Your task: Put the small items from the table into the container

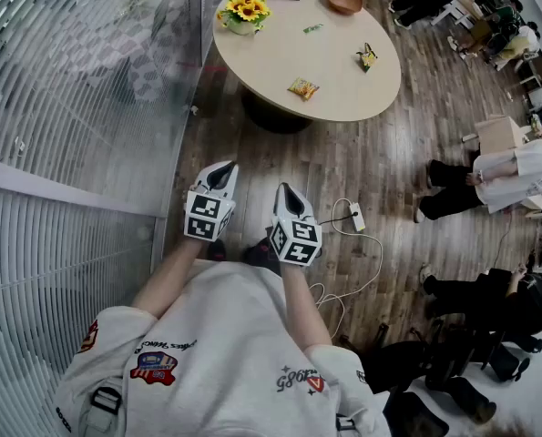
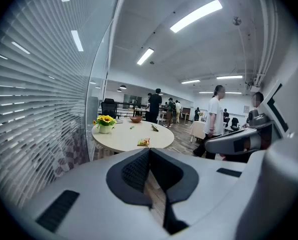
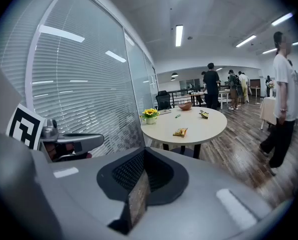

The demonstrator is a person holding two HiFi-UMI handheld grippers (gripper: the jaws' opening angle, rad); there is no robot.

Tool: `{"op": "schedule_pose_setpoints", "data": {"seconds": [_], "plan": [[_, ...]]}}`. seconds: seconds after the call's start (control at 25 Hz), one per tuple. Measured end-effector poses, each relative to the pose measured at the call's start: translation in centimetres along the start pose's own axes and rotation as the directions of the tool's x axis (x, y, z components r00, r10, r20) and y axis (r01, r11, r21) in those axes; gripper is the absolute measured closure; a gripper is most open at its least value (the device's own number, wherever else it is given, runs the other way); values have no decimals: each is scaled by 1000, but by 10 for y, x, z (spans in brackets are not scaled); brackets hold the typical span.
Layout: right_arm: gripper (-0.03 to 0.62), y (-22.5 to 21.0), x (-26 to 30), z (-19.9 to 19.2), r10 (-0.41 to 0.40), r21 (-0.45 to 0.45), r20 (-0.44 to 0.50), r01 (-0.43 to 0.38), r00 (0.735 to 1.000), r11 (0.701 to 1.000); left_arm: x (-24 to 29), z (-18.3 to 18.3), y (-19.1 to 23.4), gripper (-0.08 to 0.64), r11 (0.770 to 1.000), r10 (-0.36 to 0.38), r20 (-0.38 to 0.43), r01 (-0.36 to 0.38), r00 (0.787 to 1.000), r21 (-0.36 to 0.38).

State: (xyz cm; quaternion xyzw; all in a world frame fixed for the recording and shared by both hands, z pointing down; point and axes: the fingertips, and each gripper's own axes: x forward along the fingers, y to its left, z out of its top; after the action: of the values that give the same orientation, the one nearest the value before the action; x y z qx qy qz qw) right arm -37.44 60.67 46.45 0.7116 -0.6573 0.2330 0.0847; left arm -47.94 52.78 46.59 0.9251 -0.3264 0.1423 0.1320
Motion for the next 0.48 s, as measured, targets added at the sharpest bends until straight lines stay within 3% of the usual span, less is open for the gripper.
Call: {"op": "schedule_pose_setpoints", "data": {"seconds": [0.48], "plan": [[591,-27,31,14,-17,34,19,16,1000,999,52,14,8,554,999,-33,-17,33,999,-1]]}}
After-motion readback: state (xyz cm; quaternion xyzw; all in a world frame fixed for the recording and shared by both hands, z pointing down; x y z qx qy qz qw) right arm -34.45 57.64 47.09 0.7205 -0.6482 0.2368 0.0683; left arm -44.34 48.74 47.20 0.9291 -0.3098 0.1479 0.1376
